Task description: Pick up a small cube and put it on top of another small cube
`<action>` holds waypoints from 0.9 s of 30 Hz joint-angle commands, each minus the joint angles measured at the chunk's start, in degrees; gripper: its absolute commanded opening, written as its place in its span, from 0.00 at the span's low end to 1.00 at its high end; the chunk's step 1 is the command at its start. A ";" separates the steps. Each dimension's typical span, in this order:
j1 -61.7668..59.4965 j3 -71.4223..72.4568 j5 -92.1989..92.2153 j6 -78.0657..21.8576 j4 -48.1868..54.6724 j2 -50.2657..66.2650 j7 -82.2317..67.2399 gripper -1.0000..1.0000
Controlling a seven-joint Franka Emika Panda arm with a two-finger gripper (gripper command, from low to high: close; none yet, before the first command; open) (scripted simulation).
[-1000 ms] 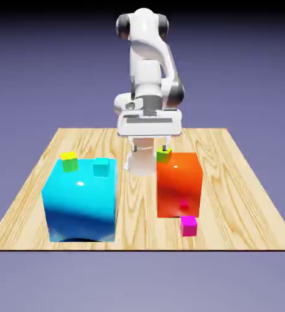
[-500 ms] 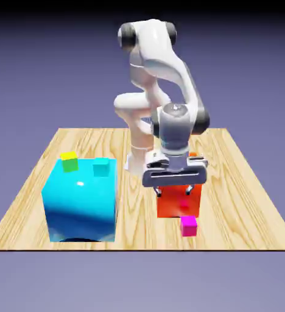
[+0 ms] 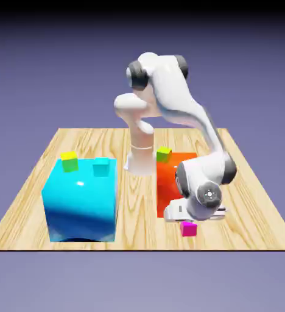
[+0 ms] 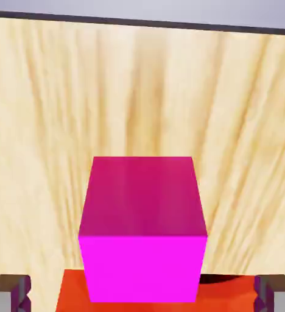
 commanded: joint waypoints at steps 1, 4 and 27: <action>0.00 0.00 0.00 0.08 -0.05 0.03 0.00 0.50; -0.13 0.03 0.00 -2.41 1.61 -0.80 0.06 0.00; -17.61 -19.96 -3.11 -29.52 -5.07 -33.88 -13.37 0.00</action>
